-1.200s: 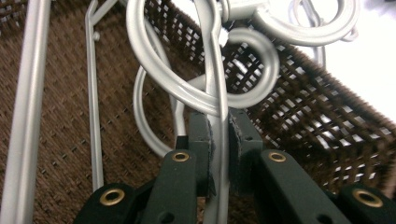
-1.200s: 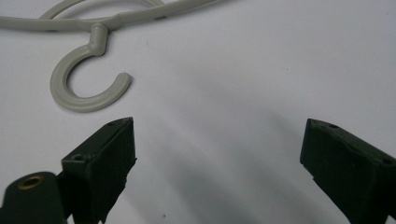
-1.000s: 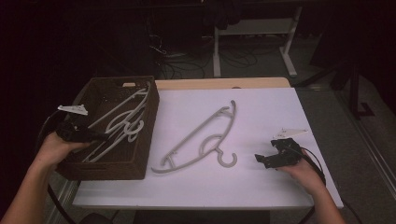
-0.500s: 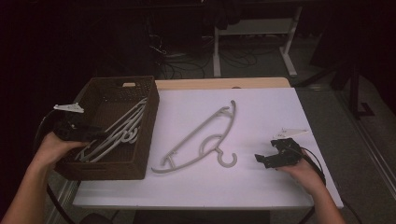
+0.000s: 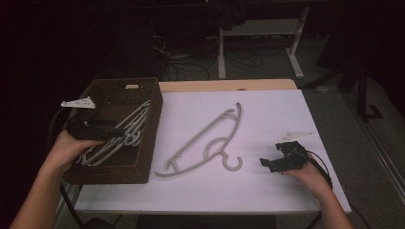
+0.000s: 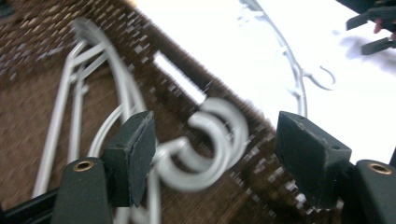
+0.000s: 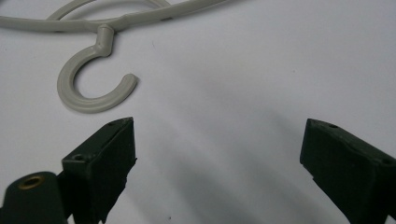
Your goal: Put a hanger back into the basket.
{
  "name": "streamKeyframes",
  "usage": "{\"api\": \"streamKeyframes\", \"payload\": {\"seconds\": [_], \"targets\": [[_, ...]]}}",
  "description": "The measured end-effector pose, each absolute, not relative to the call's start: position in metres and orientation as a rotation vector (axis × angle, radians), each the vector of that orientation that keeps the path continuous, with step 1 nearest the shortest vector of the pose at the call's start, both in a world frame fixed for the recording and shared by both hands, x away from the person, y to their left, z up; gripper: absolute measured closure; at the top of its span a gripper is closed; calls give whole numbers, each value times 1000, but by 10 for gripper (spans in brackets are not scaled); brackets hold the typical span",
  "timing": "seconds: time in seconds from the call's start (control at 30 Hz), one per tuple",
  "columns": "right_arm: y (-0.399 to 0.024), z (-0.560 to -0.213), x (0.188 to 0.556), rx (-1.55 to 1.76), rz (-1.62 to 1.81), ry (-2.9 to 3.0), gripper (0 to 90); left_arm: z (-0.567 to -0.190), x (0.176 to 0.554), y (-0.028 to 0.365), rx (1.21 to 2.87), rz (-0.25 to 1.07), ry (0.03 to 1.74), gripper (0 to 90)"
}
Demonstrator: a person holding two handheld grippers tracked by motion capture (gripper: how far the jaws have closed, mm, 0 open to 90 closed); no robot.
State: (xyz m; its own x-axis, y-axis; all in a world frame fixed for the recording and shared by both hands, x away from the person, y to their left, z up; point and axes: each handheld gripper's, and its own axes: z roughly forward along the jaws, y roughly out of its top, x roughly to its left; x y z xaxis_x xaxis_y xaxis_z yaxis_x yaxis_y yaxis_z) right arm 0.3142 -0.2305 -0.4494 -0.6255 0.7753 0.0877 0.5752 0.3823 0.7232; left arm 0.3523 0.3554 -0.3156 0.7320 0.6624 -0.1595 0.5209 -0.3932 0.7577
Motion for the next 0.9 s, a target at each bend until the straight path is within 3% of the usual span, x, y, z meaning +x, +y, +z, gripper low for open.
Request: {"api": "streamKeyframes", "payload": {"seconds": [0.47, 0.9], "targets": [[-231, -450, 314, 1194, 1085, 2382, 101, -305, 349, 247, 2095, 150, 677, 292], [-229, -447, 318, 1190, 1089, 2387, 106, -342, 338, 163, 2165, 87, 562, 316]]}}
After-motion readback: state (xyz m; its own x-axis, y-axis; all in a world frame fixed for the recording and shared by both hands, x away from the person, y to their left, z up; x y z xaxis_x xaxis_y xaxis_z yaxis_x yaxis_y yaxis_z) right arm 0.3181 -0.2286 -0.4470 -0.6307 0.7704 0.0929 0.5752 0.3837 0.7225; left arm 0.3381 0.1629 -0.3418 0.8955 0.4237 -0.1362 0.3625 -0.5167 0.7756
